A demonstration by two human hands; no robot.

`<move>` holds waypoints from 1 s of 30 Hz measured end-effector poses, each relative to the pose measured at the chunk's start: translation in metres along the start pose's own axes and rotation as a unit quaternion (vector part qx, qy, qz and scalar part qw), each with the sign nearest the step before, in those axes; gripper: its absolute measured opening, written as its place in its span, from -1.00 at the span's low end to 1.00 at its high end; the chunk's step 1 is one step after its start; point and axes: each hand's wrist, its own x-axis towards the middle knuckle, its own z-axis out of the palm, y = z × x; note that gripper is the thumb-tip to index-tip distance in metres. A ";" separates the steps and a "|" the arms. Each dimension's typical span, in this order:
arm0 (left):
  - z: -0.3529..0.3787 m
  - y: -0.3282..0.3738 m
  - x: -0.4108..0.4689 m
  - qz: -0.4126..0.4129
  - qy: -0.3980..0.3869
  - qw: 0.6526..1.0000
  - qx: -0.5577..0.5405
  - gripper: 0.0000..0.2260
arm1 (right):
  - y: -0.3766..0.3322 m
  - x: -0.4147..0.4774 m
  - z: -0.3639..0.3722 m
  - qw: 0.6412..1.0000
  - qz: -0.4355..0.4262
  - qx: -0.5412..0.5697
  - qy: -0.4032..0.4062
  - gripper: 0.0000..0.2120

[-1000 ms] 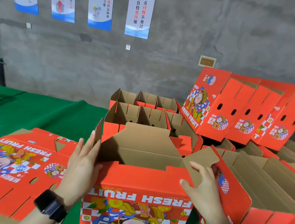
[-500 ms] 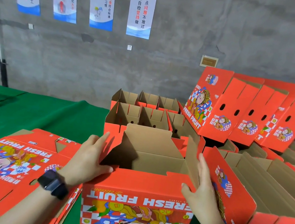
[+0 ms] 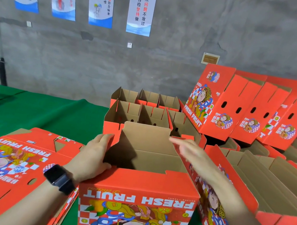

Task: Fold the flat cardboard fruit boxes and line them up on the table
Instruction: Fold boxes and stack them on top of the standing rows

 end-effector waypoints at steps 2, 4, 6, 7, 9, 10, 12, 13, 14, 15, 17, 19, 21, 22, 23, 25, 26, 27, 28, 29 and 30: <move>0.000 0.000 0.000 0.003 -0.001 1.000 0.001 -0.23 | -0.003 0.022 -0.006 0.999 0.018 -0.042 -0.010 -0.70; 0.000 0.001 0.000 0.015 -0.002 1.000 0.011 -0.32 | -0.005 0.040 -0.012 0.996 0.048 -0.069 -0.038 -0.65; 0.004 0.001 -0.001 0.030 -0.001 0.999 0.015 -0.42 | -0.003 0.052 -0.015 0.989 0.094 -0.075 -0.084 -0.59; 0.005 0.001 -0.002 0.039 0.000 0.999 0.013 -0.48 | -0.002 0.055 -0.014 0.983 0.120 -0.078 -0.118 -0.52; 0.005 0.001 -0.002 0.046 -0.005 0.999 0.010 -0.59 | 0.003 0.056 -0.007 0.972 0.145 -0.092 -0.161 -0.42; 0.005 0.001 -0.002 0.039 -0.018 0.999 0.007 -0.63 | 0.005 0.055 -0.002 0.973 0.133 -0.102 -0.158 -0.40; 0.004 0.002 0.000 0.018 -0.019 1.000 -0.013 -0.69 | 0.011 0.052 0.008 0.978 0.097 -0.133 -0.131 -0.39; 0.003 0.001 0.003 0.013 -0.001 1.000 -0.020 -0.73 | 0.014 0.051 0.011 0.978 0.087 -0.150 -0.119 -0.39; 0.003 0.001 0.006 0.006 0.015 1.000 -0.007 -0.80 | 0.017 0.051 0.014 0.977 0.086 -0.165 -0.103 -0.39; 0.003 0.002 0.009 -0.001 0.026 1.000 0.014 -0.79 | 0.020 0.048 0.016 0.976 0.092 -0.177 -0.081 -0.37; 0.004 0.001 0.013 -0.017 0.031 0.999 0.038 -0.43 | 0.026 0.043 0.020 0.979 0.095 -0.179 -0.028 -0.26; 0.004 0.001 0.017 0.005 0.011 1.000 -0.012 -0.13 | 0.031 0.036 0.022 0.985 0.079 -0.155 0.007 -0.07; 0.004 0.003 0.016 0.044 -0.001 0.997 -0.059 -0.16 | 0.035 0.028 0.023 0.990 0.041 -0.134 0.027 -0.08; 0.005 0.003 0.015 0.064 0.009 0.996 -0.062 -0.29 | 0.037 0.025 0.023 0.991 0.016 -0.126 0.036 -0.22; 0.005 0.003 0.015 0.085 0.025 0.994 -0.062 -0.45 | 0.038 0.023 0.022 0.992 -0.006 -0.115 0.048 -0.39; 0.005 0.002 0.013 0.111 0.037 0.991 -0.069 -0.63 | 0.040 0.020 0.018 0.994 -0.020 -0.080 0.067 -0.60; 0.006 0.002 0.011 0.107 0.028 0.991 -0.073 -0.63 | 0.039 0.018 0.017 0.996 -0.016 -0.061 0.064 -0.66; 0.007 0.002 0.010 0.085 0.014 0.993 -0.080 -0.61 | 0.038 0.017 0.015 0.997 -0.011 -0.048 0.057 -0.73; 0.007 0.003 0.009 0.049 -0.002 0.996 -0.078 -0.61 | 0.037 0.016 0.015 0.998 -0.012 -0.048 0.050 -0.79; 0.007 0.003 0.010 0.012 -0.015 0.998 -0.059 -0.58 | 0.037 0.016 0.016 0.997 -0.016 -0.063 0.044 -0.82; 0.007 0.003 0.010 -0.016 -0.030 0.999 -0.028 -0.53 | 0.037 0.016 0.018 0.995 -0.020 -0.090 0.035 -0.85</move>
